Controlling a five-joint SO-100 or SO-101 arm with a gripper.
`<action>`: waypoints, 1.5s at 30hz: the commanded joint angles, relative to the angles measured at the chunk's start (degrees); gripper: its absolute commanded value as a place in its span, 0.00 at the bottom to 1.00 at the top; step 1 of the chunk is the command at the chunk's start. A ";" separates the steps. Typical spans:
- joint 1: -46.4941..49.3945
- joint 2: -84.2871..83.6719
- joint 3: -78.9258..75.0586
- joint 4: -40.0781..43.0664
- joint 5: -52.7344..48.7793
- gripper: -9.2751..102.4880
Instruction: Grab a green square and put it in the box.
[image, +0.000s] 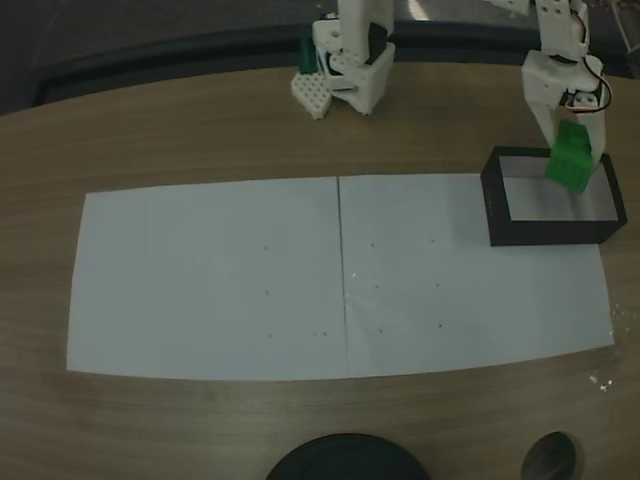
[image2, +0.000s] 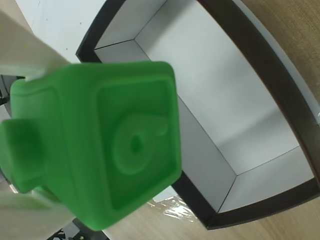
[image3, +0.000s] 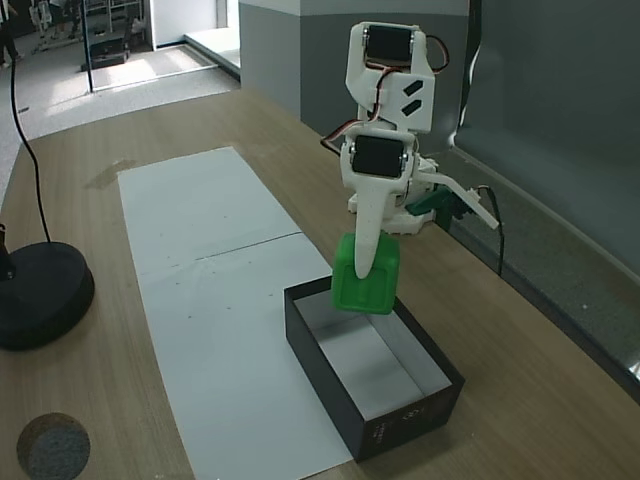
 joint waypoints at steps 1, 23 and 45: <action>-0.35 1.14 1.41 -3.87 0.35 0.19; -1.58 1.14 5.71 -6.24 2.37 0.30; 20.57 29.00 6.42 -1.41 3.34 0.13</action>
